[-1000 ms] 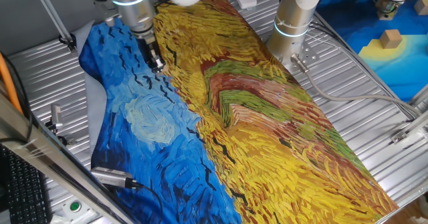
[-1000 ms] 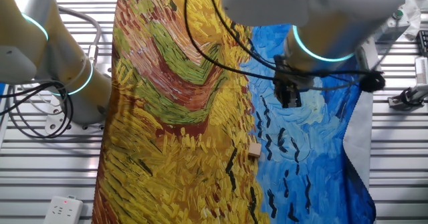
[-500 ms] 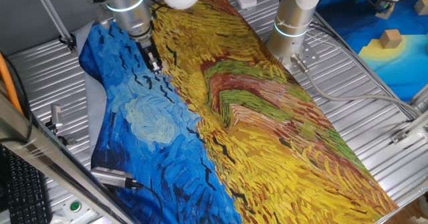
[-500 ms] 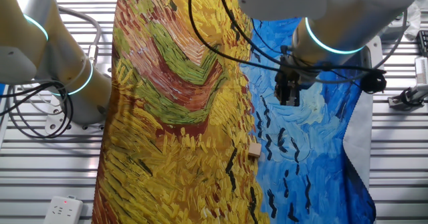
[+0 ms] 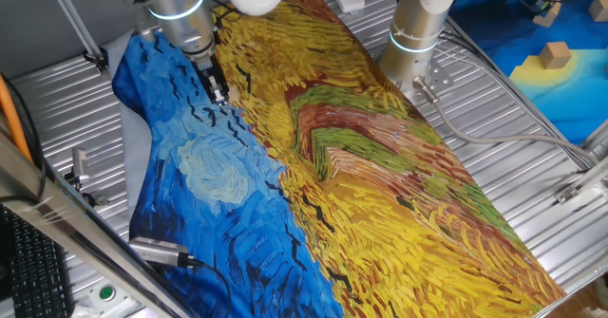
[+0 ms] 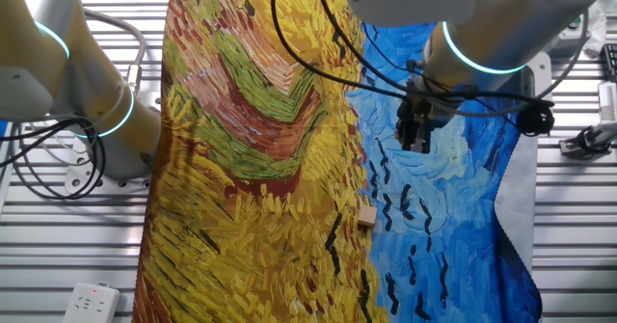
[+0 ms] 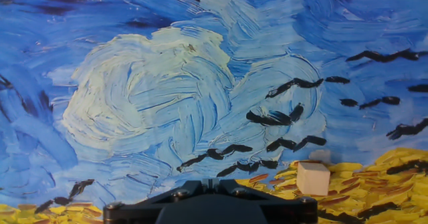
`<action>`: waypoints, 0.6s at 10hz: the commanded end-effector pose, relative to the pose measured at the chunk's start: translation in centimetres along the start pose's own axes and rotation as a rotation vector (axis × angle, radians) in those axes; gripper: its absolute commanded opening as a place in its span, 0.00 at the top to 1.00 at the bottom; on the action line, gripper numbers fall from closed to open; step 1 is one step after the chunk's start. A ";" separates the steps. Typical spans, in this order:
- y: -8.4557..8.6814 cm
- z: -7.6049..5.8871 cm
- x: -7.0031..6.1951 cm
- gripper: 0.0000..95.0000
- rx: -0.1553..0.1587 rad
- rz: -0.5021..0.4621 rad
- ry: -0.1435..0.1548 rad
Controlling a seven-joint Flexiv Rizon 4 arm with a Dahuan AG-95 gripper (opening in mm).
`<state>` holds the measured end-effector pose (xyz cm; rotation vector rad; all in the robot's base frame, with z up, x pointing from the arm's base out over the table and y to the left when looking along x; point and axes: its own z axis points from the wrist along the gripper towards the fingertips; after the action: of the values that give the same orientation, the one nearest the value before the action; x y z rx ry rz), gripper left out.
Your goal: Pick up the small block on the left and move it to the right
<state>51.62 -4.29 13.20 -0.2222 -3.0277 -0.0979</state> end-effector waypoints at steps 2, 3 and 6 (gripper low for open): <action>-1.0 1.6 0.7 1.00 -0.008 0.011 -0.030; -1.1 1.9 0.9 1.00 -0.004 0.013 -0.029; -1.7 3.3 1.0 1.00 -0.001 0.015 -0.029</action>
<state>49.90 -5.95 9.49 -0.2503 -3.0503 -0.0920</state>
